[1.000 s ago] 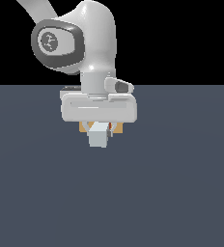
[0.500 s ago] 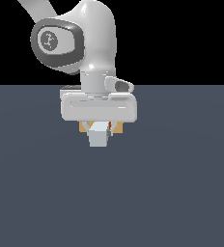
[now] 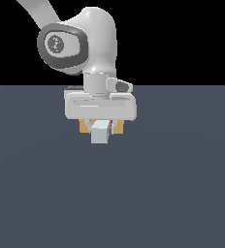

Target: Insert the peg into the horizontal hole in a box.

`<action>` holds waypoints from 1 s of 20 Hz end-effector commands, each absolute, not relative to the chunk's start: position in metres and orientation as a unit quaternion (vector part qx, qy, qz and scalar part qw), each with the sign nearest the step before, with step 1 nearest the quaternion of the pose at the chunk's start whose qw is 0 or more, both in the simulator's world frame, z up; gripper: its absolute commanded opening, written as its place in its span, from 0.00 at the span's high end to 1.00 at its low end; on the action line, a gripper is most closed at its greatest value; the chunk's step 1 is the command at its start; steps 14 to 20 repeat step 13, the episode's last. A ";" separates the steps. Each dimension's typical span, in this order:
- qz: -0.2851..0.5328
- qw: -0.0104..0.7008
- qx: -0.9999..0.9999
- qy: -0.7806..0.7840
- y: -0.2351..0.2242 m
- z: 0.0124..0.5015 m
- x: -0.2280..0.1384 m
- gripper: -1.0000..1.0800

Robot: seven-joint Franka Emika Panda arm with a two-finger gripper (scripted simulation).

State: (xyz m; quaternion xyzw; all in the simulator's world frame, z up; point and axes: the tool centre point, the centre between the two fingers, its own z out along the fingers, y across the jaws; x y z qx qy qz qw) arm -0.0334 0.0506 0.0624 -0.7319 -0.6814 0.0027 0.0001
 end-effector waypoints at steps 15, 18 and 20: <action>-0.001 -0.001 -0.728 -0.685 0.129 0.065 -0.027 1.00; -0.001 -0.001 -0.728 -0.685 0.129 0.065 -0.027 1.00; -0.001 -0.001 -0.728 -0.685 0.129 0.065 -0.027 1.00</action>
